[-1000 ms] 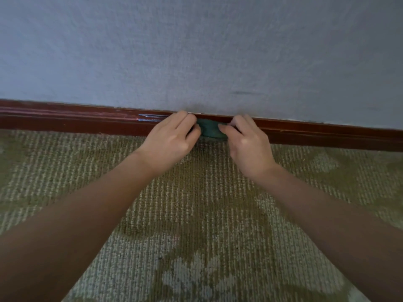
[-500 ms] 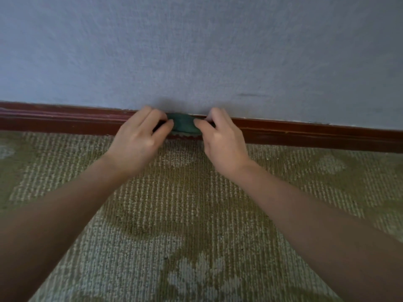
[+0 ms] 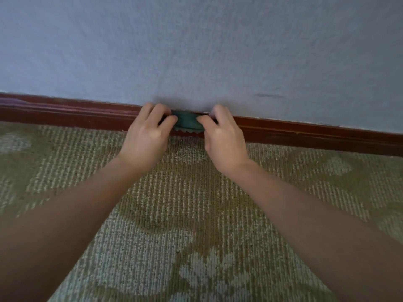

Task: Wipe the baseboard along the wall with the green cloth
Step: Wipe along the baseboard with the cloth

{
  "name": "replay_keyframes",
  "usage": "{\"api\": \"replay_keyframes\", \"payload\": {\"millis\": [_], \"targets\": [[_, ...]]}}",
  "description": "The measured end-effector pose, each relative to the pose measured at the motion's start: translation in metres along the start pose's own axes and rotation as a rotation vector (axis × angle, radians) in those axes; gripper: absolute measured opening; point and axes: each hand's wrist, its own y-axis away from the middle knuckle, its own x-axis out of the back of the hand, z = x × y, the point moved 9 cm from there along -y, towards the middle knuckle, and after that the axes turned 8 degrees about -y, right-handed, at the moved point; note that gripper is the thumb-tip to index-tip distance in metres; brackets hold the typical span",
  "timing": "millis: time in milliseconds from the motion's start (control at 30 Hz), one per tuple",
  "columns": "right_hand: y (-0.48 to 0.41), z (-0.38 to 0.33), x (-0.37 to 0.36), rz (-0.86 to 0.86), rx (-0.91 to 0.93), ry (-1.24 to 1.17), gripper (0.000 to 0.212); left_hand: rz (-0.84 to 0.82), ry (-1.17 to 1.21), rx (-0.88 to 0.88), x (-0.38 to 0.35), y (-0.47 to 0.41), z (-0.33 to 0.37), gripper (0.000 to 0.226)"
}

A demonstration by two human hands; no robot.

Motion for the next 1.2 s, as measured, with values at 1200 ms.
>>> {"api": "replay_keyframes", "payload": {"millis": [1200], "targets": [[0.004, -0.028, 0.028, -0.103, -0.128, -0.100, 0.039, -0.095, -0.079, -0.130, 0.047, -0.003, 0.016, 0.012]]}}
